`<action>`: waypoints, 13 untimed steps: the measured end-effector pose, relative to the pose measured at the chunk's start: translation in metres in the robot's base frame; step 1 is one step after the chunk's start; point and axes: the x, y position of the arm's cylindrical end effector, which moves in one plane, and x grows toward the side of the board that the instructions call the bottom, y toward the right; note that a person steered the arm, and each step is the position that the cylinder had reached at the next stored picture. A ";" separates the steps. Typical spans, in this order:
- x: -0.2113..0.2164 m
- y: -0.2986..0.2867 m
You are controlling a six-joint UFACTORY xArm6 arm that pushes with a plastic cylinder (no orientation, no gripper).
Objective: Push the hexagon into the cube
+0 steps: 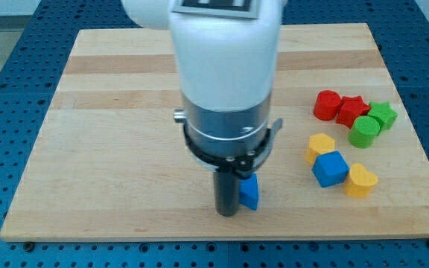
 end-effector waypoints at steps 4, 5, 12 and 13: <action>-0.059 0.114; -0.058 0.114; -0.130 0.106; -0.122 0.146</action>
